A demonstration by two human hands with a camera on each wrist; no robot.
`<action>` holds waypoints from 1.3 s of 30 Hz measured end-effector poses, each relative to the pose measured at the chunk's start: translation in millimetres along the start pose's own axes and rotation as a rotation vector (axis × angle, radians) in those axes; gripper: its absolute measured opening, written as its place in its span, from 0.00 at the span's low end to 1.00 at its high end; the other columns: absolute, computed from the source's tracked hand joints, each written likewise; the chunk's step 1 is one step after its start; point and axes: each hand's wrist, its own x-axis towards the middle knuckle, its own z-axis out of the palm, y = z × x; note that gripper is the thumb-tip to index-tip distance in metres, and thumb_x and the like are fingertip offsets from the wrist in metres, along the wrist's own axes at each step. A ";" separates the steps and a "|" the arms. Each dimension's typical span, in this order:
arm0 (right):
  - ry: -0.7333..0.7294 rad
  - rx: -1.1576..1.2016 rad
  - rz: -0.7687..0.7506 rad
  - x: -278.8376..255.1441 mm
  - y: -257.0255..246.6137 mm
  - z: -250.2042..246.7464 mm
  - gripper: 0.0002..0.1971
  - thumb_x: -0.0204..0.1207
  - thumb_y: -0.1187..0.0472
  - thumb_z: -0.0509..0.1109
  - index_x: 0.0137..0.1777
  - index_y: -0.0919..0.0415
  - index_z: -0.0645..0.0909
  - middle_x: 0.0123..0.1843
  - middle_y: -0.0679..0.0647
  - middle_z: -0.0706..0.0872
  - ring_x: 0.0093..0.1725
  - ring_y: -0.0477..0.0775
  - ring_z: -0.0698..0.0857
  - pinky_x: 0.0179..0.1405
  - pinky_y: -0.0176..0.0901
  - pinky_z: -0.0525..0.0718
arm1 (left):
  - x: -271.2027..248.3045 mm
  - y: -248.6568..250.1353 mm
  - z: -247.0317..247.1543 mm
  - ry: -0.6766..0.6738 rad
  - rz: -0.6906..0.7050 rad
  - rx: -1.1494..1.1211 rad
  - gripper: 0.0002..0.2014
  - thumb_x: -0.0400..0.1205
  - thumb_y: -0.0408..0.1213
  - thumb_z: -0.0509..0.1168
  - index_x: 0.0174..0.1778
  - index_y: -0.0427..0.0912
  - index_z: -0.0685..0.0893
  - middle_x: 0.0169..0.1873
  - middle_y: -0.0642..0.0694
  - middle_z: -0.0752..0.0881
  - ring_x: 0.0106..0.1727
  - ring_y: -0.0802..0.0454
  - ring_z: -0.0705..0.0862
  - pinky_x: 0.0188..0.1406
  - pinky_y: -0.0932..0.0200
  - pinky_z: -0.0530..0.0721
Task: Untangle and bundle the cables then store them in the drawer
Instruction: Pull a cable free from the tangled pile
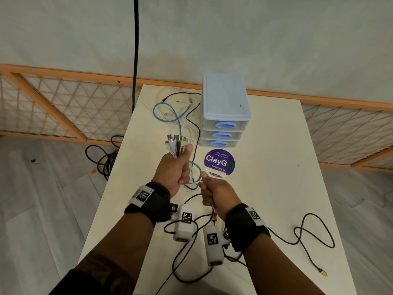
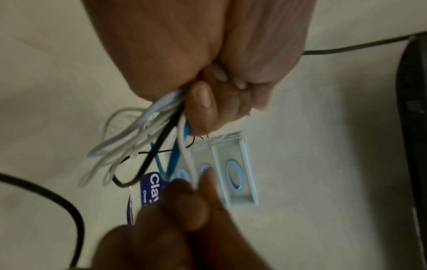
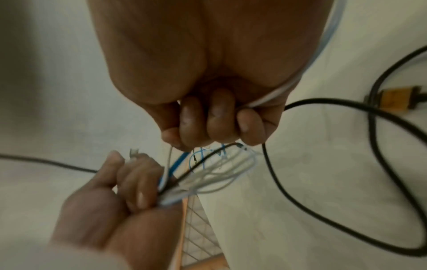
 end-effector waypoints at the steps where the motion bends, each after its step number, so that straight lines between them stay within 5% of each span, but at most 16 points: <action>1: 0.014 0.069 0.001 1.8 -4.3 -2.7 0.20 0.89 0.49 0.62 0.35 0.58 0.73 0.23 0.46 0.63 0.23 0.46 0.57 0.28 0.41 0.56 | -0.2 -1.8 -4.0 -0.023 0.030 0.067 0.21 0.89 0.43 0.68 0.32 0.48 0.67 0.19 0.52 0.58 0.18 0.55 0.56 0.20 0.63 0.57; 4: 0.037 0.257 -0.004 6.8 -18.4 -8.8 0.17 0.90 0.53 0.59 0.39 0.57 0.73 0.21 0.44 0.67 0.21 0.44 0.58 0.25 0.39 0.56 | -0.8 -0.9 -17.5 -0.039 0.069 0.280 0.24 0.84 0.43 0.75 0.29 0.46 0.68 0.20 0.49 0.59 0.19 0.52 0.56 0.23 0.63 0.60; 9: 0.010 0.133 -0.162 16.6 -33.4 -2.4 0.16 0.90 0.60 0.58 0.42 0.63 0.80 0.23 0.47 0.70 0.23 0.45 0.61 0.28 0.40 0.59 | -5.0 3.0 -17.6 -0.089 0.146 0.733 0.26 0.85 0.51 0.72 0.22 0.44 0.79 0.14 0.52 0.71 0.18 0.53 0.68 0.24 0.63 0.70; 12: 0.024 -0.298 -0.369 20.7 -46.7 -8.5 0.13 0.88 0.62 0.63 0.43 0.54 0.85 0.36 0.44 0.84 0.35 0.47 0.76 0.39 0.39 0.73 | -4.4 1.8 -22.4 -0.034 0.122 0.699 0.23 0.88 0.51 0.68 0.29 0.46 0.93 0.16 0.50 0.67 0.19 0.52 0.64 0.24 0.60 0.67; 14: 0.076 -0.760 -0.412 29.5 -54.1 -14.5 0.09 0.85 0.53 0.69 0.44 0.43 0.87 0.44 0.39 0.85 0.50 0.46 0.82 0.55 0.42 0.77 | -2.4 -1.3 -29.2 0.045 0.100 0.552 0.21 0.90 0.49 0.65 0.38 0.45 0.97 0.16 0.49 0.65 0.19 0.52 0.62 0.22 0.60 0.65; 16: 0.150 -0.980 -0.358 37.9 -62.7 -14.4 0.05 0.78 0.41 0.72 0.42 0.33 0.88 0.47 0.39 0.87 0.55 0.46 0.85 0.63 0.49 0.78 | -2.1 -4.4 -32.2 0.100 0.071 0.394 0.19 0.90 0.47 0.65 0.45 0.41 0.97 0.17 0.48 0.62 0.19 0.51 0.59 0.22 0.60 0.61; 18: 0.151 -0.912 -0.363 47.3 -68.6 -5.9 0.07 0.76 0.40 0.73 0.45 0.35 0.91 0.44 0.38 0.91 0.46 0.37 0.88 0.58 0.44 0.82 | -3.1 -4.4 -32.9 0.133 0.050 0.286 0.17 0.89 0.46 0.67 0.49 0.39 0.97 0.18 0.48 0.61 0.19 0.52 0.58 0.22 0.60 0.60; 20: 0.103 -0.832 -0.421 48.6 -76.6 6.2 0.08 0.82 0.53 0.71 0.53 0.49 0.92 0.39 0.43 0.90 0.33 0.32 0.84 0.43 0.31 0.80 | -3.9 -5.4 -30.6 0.116 0.044 0.236 0.18 0.90 0.48 0.66 0.50 0.41 0.97 0.18 0.50 0.60 0.18 0.53 0.57 0.20 0.62 0.59; 22: 0.088 -0.797 -0.471 49.8 -85.5 15.6 0.09 0.85 0.62 0.68 0.54 0.58 0.91 0.38 0.49 0.90 0.30 0.35 0.85 0.36 0.28 0.80 | -5.0 -5.4 -27.6 0.076 0.045 0.194 0.20 0.90 0.51 0.64 0.51 0.40 0.97 0.19 0.50 0.59 0.19 0.53 0.55 0.20 0.63 0.58; 25: 0.074 -0.781 -0.497 57.4 -99.2 23.4 0.09 0.85 0.62 0.67 0.53 0.56 0.90 0.41 0.49 0.92 0.41 0.44 0.90 0.48 0.34 0.85 | -6.9 -5.7 -27.6 0.019 0.032 0.145 0.25 0.91 0.52 0.62 0.45 0.37 0.96 0.20 0.51 0.58 0.20 0.53 0.53 0.24 0.60 0.54; 28: 0.060 -0.792 -0.518 68.5 -113.2 30.2 0.07 0.82 0.63 0.71 0.52 0.58 0.91 0.45 0.44 0.92 0.47 0.40 0.89 0.56 0.33 0.84 | -8.4 -5.9 -27.3 0.003 0.046 0.147 0.28 0.91 0.53 0.61 0.35 0.38 0.93 0.19 0.50 0.59 0.21 0.53 0.53 0.25 0.57 0.53; 32: 0.026 -0.600 -0.527 80.4 -120.1 32.7 0.10 0.82 0.68 0.71 0.59 0.60 0.90 0.57 0.51 0.92 0.57 0.46 0.89 0.66 0.39 0.84 | -3.8 -1.7 -23.3 0.003 0.044 0.161 0.29 0.90 0.54 0.62 0.28 0.41 0.90 0.18 0.49 0.61 0.19 0.53 0.56 0.24 0.60 0.56; 35: 0.015 -0.433 -0.512 82.2 -123.1 30.6 0.18 0.85 0.66 0.68 0.74 0.61 0.81 0.74 0.51 0.83 0.73 0.46 0.80 0.76 0.40 0.74 | -1.5 -0.9 -18.9 -0.007 0.034 0.239 0.30 0.91 0.51 0.62 0.22 0.47 0.87 0.17 0.48 0.65 0.16 0.54 0.59 0.23 0.62 0.59; 39: -0.014 -0.627 -0.467 91.2 -132.1 22.2 0.23 0.89 0.60 0.63 0.83 0.57 0.71 0.87 0.53 0.67 0.85 0.50 0.67 0.84 0.44 0.63 | 0.4 -8.1 -13.1 0.006 0.008 0.283 0.30 0.92 0.49 0.62 0.21 0.49 0.88 0.16 0.48 0.65 0.16 0.54 0.59 0.21 0.60 0.58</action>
